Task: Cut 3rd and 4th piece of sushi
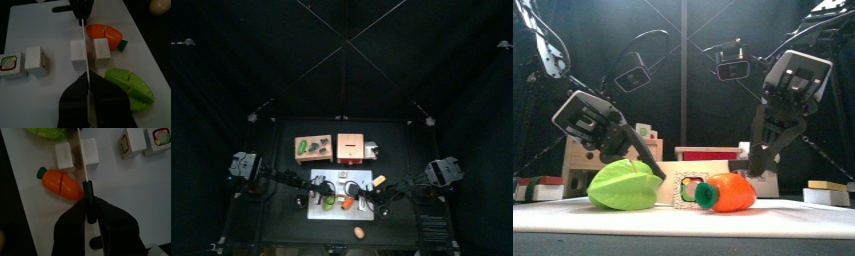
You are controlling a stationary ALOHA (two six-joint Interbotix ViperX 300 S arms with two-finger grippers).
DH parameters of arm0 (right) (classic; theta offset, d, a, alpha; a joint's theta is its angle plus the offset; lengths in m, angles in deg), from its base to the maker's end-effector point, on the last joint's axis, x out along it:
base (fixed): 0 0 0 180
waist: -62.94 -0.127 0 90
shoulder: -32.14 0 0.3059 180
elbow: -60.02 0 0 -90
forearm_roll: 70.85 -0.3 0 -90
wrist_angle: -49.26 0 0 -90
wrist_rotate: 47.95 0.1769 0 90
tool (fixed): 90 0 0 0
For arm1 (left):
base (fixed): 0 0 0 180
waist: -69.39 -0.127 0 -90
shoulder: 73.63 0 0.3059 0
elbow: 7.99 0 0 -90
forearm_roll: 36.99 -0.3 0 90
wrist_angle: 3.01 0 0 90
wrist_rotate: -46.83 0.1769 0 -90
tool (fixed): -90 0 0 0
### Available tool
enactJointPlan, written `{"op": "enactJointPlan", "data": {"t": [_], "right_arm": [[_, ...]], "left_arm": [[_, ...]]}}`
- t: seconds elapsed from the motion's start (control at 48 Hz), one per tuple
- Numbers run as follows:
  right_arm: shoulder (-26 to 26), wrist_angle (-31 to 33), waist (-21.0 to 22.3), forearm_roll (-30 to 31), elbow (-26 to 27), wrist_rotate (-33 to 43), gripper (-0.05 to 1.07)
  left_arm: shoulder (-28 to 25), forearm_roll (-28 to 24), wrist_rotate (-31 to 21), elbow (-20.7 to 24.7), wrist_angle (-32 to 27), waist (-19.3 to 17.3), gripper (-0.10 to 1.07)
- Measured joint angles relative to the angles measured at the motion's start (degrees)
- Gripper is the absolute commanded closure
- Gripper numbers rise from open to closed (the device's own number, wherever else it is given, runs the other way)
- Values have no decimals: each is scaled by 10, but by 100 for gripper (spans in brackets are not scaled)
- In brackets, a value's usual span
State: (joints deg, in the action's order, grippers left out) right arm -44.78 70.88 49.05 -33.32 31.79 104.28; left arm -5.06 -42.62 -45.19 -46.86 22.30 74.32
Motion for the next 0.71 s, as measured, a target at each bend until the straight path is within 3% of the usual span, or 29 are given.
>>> {"op": "enactJointPlan", "data": {"t": [0.312, 0.708], "right_arm": [[-1, 7, 4, 5, 6, 0, 67], [-18, 8, 7, 13, 11, 0, 67]], "left_arm": [[3, -18, -1, 4, -3, -11, 61], [47, -40, 0, -3, -10, -4, 61]]}}
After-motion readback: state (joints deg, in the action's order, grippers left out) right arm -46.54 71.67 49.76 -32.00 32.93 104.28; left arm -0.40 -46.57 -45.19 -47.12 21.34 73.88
